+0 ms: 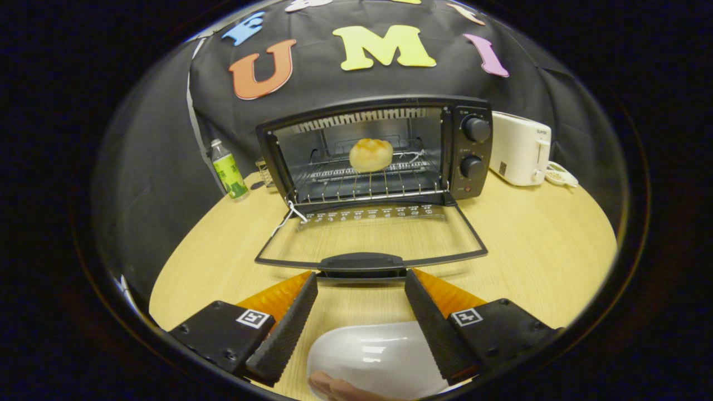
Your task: Open the toaster oven, put the food inside, and close the toaster oven door.
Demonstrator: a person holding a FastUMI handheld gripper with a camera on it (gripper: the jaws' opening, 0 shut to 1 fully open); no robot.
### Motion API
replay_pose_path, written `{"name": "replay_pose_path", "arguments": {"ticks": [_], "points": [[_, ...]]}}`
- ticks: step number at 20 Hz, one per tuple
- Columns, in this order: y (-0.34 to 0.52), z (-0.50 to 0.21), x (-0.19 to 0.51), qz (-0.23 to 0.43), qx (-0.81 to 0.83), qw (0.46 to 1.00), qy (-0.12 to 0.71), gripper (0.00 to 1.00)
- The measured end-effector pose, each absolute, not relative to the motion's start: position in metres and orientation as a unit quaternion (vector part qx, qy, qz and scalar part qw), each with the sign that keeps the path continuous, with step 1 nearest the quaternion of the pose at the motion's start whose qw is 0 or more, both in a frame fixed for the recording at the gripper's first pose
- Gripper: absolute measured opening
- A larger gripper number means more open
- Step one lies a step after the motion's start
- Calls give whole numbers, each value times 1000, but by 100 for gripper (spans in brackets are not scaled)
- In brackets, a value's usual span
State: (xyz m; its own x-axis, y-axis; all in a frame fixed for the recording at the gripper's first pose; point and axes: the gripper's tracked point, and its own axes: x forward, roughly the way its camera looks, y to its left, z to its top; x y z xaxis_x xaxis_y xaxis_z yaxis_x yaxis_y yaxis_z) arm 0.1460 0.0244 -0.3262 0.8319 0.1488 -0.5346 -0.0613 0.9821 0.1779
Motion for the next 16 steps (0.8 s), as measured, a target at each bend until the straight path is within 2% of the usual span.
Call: {"name": "replay_pose_path", "arguments": {"ticks": [7, 16], "points": [[25, -331, 152, 43, 47, 953, 295, 100], [26, -290, 155, 41, 62, 963, 260, 100]]}}
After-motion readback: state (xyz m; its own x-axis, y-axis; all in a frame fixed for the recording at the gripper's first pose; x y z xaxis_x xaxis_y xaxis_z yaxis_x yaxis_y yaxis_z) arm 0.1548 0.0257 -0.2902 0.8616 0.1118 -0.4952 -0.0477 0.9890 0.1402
